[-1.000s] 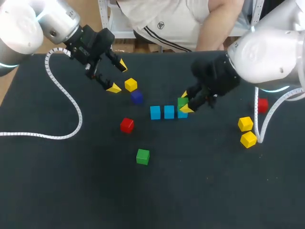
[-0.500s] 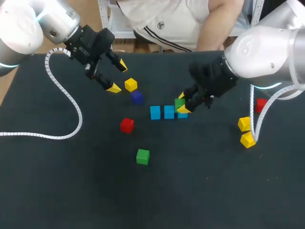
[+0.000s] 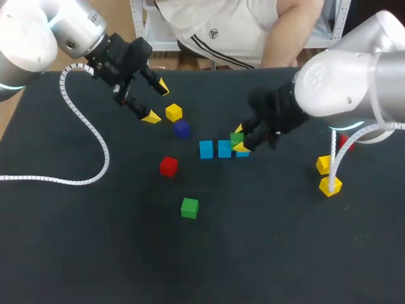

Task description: Place the blue cubes, place green cubes on the blue cubes, place the yellow cubes on the green cubes, then place the red cubes on the yellow cubes, and place purple cube on the red cubes.

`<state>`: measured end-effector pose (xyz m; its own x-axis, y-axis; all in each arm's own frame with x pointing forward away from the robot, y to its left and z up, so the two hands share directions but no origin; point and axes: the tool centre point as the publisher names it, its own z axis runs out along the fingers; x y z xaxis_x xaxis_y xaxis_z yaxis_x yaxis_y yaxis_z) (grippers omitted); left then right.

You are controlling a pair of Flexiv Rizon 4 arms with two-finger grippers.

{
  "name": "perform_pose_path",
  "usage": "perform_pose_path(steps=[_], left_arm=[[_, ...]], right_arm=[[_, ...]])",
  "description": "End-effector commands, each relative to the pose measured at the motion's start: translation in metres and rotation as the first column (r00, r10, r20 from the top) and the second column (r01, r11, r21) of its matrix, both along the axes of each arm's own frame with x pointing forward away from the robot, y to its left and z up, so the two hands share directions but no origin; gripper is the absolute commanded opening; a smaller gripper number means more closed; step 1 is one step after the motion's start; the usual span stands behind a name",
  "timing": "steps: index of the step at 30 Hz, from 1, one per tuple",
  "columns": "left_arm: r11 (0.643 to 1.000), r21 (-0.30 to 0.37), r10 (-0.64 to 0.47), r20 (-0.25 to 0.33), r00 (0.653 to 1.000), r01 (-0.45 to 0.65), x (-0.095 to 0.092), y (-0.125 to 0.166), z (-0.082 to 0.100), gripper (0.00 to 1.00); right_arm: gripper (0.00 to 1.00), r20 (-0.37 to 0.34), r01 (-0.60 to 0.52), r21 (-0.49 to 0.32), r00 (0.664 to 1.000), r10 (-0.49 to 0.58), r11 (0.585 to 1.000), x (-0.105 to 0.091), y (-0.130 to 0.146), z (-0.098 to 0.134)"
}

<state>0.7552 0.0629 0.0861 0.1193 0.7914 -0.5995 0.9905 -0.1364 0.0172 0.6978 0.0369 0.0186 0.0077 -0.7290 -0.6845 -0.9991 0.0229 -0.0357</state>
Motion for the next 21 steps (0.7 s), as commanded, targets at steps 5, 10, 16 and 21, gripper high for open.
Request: perform_pose_path(steps=[5,10,16,21], left_arm=[[1.0,0.001,-0.006,-0.004,1.0,0.006,0.0027,0.0002,0.0001,1.0],[1.0,0.001,-0.006,-0.004,1.0,0.006,0.0027,0.0002,0.0001,1.0],[1.0,0.001,-0.006,-0.004,1.0,0.006,0.0027,0.0002,0.0001,1.0],[1.0,0.001,-0.006,-0.004,1.0,0.006,0.0027,0.0002,0.0001,1.0]], right_arm=[[0.0,-0.012,-0.017,0.003,1.0,0.017,1.0,0.0102,0.0006,-0.001],[0.0,-0.008,-0.022,-0.014,1.0,0.022,1.0,0.011,0.0025,0.0005],[0.0,-0.008,-0.021,-0.019,1.0,0.021,1.0,0.0104,0.0044,0.0011],[0.0,-0.01,-0.018,-0.03,1.0,0.017,0.999,0.0079,0.0053,0.0002]])
